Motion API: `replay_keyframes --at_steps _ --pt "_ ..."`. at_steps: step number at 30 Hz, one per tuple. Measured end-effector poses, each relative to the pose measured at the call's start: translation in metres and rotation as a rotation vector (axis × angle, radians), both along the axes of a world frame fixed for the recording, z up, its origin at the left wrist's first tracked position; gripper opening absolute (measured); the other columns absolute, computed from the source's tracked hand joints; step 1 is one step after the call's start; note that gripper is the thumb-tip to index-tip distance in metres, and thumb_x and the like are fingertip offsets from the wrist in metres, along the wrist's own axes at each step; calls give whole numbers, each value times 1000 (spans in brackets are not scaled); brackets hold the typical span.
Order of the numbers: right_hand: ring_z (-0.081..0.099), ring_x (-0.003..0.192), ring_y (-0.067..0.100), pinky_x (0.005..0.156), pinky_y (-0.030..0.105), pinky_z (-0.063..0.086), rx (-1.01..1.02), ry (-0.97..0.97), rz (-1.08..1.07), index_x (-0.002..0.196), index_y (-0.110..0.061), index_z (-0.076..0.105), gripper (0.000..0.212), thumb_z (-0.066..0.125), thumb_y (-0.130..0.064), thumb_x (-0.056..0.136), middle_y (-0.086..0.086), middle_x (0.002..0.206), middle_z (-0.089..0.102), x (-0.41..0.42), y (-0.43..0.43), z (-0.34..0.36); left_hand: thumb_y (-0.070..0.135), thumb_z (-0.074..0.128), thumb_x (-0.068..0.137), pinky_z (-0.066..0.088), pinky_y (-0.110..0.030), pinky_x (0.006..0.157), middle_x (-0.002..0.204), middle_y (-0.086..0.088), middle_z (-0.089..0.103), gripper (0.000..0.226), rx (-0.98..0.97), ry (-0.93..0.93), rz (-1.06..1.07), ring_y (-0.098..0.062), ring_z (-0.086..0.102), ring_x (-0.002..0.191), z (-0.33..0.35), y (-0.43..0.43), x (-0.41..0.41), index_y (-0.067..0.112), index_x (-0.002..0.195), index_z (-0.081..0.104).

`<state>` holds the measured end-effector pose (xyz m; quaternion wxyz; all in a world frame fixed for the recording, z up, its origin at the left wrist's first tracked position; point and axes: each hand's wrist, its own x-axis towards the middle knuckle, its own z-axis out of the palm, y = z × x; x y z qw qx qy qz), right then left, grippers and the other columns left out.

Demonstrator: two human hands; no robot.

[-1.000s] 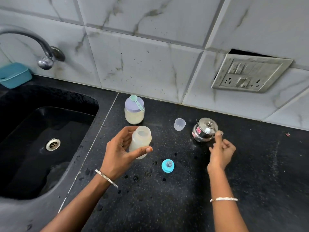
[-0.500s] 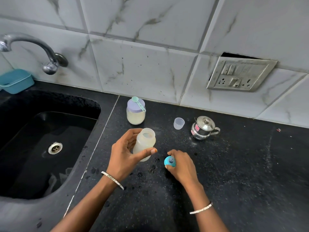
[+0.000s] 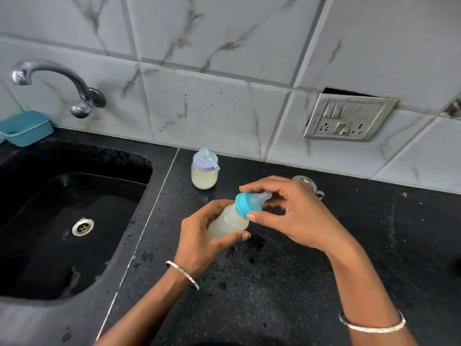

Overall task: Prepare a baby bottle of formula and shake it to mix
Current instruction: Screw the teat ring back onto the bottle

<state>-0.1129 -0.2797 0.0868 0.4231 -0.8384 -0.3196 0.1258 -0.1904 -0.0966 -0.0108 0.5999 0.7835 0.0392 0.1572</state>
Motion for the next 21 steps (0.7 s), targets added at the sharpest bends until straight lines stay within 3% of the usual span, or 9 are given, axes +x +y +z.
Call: replay_keyframes --at_steps 7,15,21 --pt "64 111 1 97 31 57 -316 -171 137 127 -34 71 48 84 -23 83 -19 117 70 -1 5 23 33 96 60 56 -22 85 102 16 75 58 -30 -36 -25 -8 71 97 7 -6 -3 29 112 71" --pt "66 107 10 86 36 63 -312 -165 81 126 -29 72 44 85 -28 83 -13 112 69 -4 3 26 32 96 61 56 -21 86 102 14 76 57 -77 -44 -72 -9 72 97 14 -9 -6 27 112 72" --pt "65 119 10 97 31 60 -301 -52 167 126 -25 73 45 81 -5 86 -9 122 67 -6 -6 36 30 95 64 58 -31 89 106 12 76 58 -66 -35 -147 -12 72 101 14 -10 -3 24 115 70"
